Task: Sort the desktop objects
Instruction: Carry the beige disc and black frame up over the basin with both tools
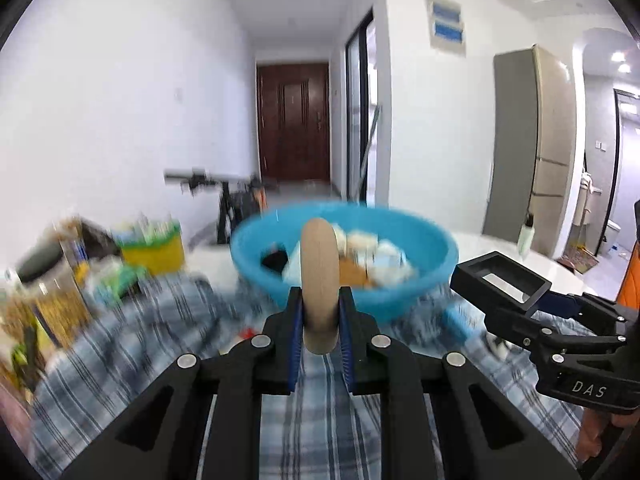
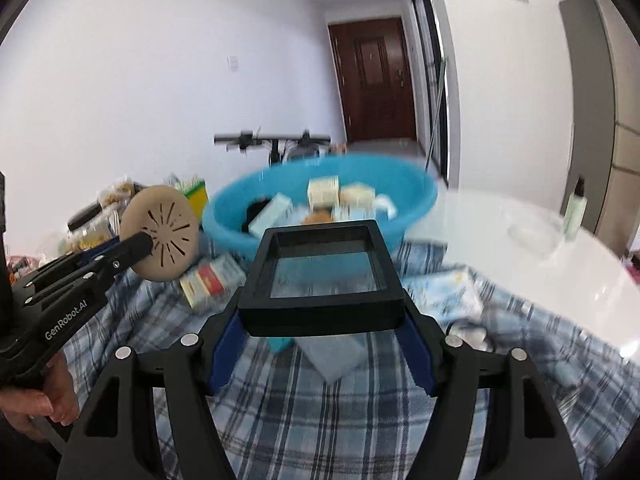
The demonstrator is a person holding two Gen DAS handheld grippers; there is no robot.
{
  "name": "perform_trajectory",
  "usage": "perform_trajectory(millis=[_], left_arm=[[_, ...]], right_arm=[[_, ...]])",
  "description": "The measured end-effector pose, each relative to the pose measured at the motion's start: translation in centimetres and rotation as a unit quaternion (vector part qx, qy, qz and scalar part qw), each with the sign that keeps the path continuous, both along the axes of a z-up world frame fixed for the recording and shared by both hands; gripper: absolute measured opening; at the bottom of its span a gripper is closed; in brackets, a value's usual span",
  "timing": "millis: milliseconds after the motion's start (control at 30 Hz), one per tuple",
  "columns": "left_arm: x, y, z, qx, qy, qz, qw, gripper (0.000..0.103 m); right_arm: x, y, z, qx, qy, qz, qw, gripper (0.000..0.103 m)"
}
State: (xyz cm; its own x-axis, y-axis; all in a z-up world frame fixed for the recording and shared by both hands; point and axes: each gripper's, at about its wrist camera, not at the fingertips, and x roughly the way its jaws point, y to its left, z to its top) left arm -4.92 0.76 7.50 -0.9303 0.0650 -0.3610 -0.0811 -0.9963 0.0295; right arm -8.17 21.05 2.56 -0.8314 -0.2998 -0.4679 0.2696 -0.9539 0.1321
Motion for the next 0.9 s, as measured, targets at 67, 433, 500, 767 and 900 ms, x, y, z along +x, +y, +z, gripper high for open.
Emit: perform_trajectory(millis=[67, 433, 500, 767, 900], left_arm=[[0.9, 0.4, 1.3, -0.009, 0.039, 0.004, 0.9992, 0.018], [5.0, 0.6, 6.1, 0.007, 0.146, 0.0, 0.9892, 0.018], [5.7, 0.4, 6.6, 0.006, 0.156, 0.002, 0.9878, 0.018], [7.1, 0.4, 7.4, 0.004, 0.157, -0.002, 0.9876, 0.018], [7.5, 0.8, 7.4, 0.003, 0.153, -0.002, 0.9882, 0.018]], right_arm=[[0.7, -0.1, 1.5, 0.001, 0.03, -0.002, 1.0, 0.068], [5.7, -1.2, 7.6, 0.004, 0.171, 0.004, 0.985, 0.068], [6.0, -1.2, 8.0, -0.001, 0.175, 0.007, 0.985, 0.068], [5.9, -1.3, 8.1, -0.007, 0.173, 0.011, 0.985, 0.068], [6.2, -1.2, 8.0, -0.007, 0.173, 0.01, 0.985, 0.068]])
